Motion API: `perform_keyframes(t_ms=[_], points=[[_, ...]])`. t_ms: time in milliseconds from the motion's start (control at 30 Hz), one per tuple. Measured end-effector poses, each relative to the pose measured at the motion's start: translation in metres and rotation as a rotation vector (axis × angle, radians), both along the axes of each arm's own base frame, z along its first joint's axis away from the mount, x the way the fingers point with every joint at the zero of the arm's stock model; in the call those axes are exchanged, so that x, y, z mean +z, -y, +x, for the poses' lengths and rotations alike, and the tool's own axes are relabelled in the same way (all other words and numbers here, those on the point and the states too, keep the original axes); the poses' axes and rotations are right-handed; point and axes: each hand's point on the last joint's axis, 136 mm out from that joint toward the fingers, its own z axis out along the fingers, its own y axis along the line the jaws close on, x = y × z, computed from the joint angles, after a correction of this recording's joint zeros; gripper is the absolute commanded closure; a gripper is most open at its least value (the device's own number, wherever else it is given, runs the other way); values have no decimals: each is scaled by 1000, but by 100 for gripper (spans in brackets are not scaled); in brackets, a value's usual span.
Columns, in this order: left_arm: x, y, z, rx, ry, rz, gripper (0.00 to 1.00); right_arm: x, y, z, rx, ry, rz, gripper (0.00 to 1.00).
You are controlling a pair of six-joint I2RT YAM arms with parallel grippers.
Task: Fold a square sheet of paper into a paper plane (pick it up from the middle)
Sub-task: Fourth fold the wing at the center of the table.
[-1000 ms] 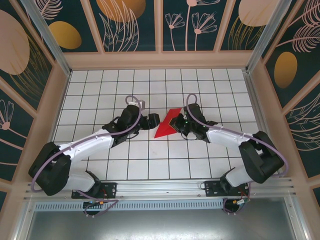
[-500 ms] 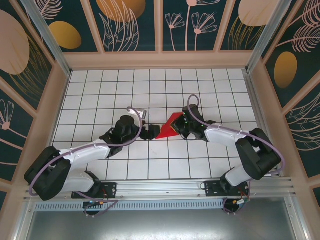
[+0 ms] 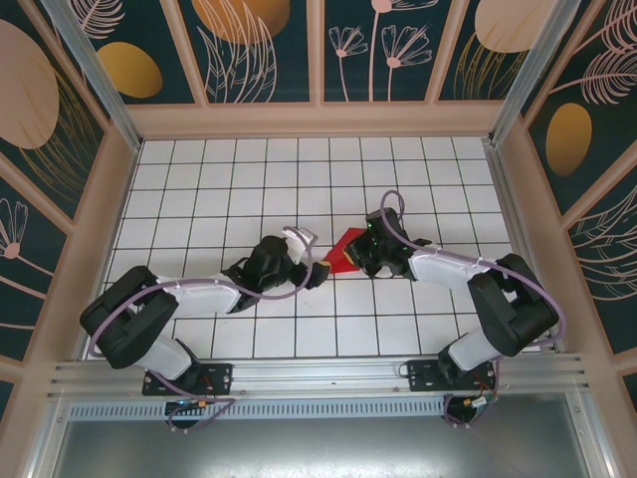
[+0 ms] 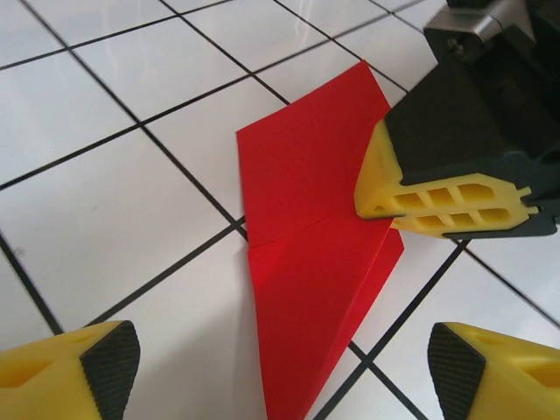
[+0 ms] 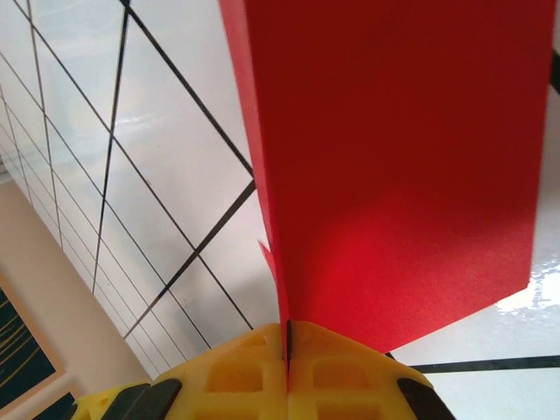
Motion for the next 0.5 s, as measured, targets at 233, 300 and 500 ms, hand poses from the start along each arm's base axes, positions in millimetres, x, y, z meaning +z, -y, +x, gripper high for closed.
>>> perform_keyframes(t_ms=[233, 300, 500], points=[[-15, 19, -6, -137, 121, 111, 20, -10, 5, -7, 5, -58, -10, 100], [-22, 21, -5, -157, 140, 140, 21, -10, 6, -7, 4, -66, -8, 100], [-38, 28, 1, -197, 190, 193, 25, -10, 4, -8, 16, -84, 0, 100]])
